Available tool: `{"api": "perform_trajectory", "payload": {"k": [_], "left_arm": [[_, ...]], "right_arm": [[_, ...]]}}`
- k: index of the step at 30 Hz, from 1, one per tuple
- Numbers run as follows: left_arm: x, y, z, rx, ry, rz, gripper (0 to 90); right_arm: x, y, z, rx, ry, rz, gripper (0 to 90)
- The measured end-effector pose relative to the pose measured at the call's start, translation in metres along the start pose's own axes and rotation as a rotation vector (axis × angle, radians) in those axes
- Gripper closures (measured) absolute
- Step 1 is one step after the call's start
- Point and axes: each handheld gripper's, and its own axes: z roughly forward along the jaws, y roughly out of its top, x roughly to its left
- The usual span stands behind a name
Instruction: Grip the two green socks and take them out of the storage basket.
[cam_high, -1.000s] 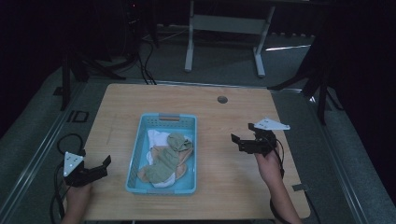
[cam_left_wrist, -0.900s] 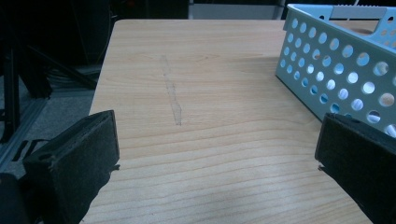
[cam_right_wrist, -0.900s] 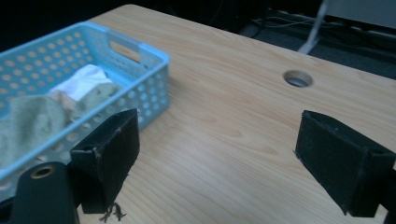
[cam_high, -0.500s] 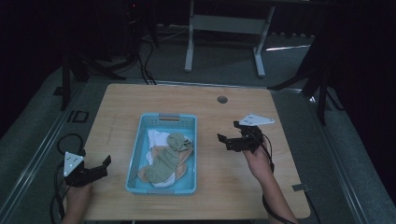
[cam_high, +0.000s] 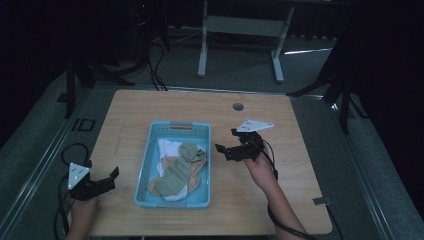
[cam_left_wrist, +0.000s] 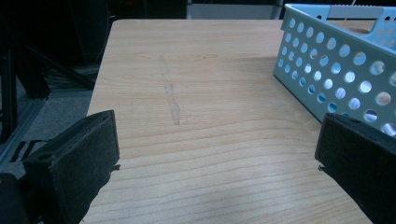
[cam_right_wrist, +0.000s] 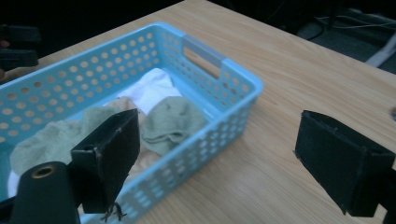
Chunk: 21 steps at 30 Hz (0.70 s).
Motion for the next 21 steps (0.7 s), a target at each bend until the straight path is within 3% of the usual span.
{"api": "perform_trajectory", "payload": {"k": [10, 14, 16, 21], "left_arm": [[0.001, 0.000, 0.000, -0.004, -0.004, -0.008, 0.0], [0.001, 0.000, -0.001, -0.004, -0.009, -0.009, 0.0], [0.001, 0.000, -0.001, -0.005, -0.010, -0.012, 0.0], [0.001, 0.000, -0.001, -0.006, -0.015, -0.010, 0.0]], "right_arm": [[0.019, 0.012, 0.034, 0.034, 0.091, -0.022, 14.1], [0.025, 0.015, 0.044, 0.057, 0.098, -0.022, 13.8], [0.030, 0.016, 0.051, 0.067, 0.075, -0.017, 13.5], [0.041, 0.017, 0.064, 0.100, 0.129, -0.044, 12.5]]}}
